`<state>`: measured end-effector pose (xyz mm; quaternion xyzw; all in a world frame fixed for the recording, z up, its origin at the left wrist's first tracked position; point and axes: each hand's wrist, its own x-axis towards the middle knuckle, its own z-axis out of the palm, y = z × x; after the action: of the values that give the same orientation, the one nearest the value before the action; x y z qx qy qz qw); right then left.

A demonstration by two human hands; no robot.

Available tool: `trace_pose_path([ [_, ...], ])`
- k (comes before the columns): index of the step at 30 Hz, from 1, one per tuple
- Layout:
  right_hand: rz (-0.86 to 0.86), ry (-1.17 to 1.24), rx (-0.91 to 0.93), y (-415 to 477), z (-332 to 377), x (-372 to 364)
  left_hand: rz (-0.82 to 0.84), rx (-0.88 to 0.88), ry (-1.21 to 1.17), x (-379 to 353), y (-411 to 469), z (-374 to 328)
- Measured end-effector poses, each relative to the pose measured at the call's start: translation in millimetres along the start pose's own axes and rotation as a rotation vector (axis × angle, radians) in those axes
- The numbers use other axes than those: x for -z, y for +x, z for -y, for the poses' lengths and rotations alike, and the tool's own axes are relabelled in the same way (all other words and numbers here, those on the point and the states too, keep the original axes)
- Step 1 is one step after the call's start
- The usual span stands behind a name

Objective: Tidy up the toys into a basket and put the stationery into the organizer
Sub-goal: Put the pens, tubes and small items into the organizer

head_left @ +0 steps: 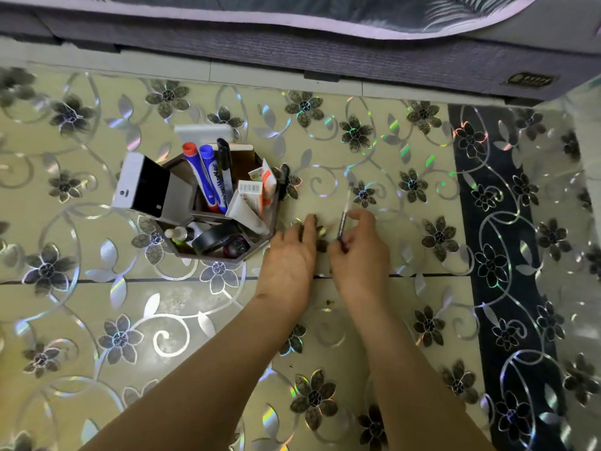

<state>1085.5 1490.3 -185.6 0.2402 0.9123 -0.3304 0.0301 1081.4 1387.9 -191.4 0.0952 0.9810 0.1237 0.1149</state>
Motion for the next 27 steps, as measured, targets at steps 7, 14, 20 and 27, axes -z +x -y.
trace_pose_path([
  [7,-0.140,0.329,0.099,-11.4,43.1,44.9,-0.236,0.070,-0.627,90.0,-39.6,26.3],
  [14,-0.111,0.503,0.298,-18.0,116.4,52.7,-0.576,0.245,-0.765,129.9,-12.1,80.3],
  [20,-0.021,0.499,0.359,-26.1,149.8,37.2,-0.582,0.223,-0.653,124.2,-0.8,90.9],
  [27,0.080,0.413,0.385,-25.3,152.2,13.3,-0.364,0.182,-0.460,114.7,-11.6,91.1],
])
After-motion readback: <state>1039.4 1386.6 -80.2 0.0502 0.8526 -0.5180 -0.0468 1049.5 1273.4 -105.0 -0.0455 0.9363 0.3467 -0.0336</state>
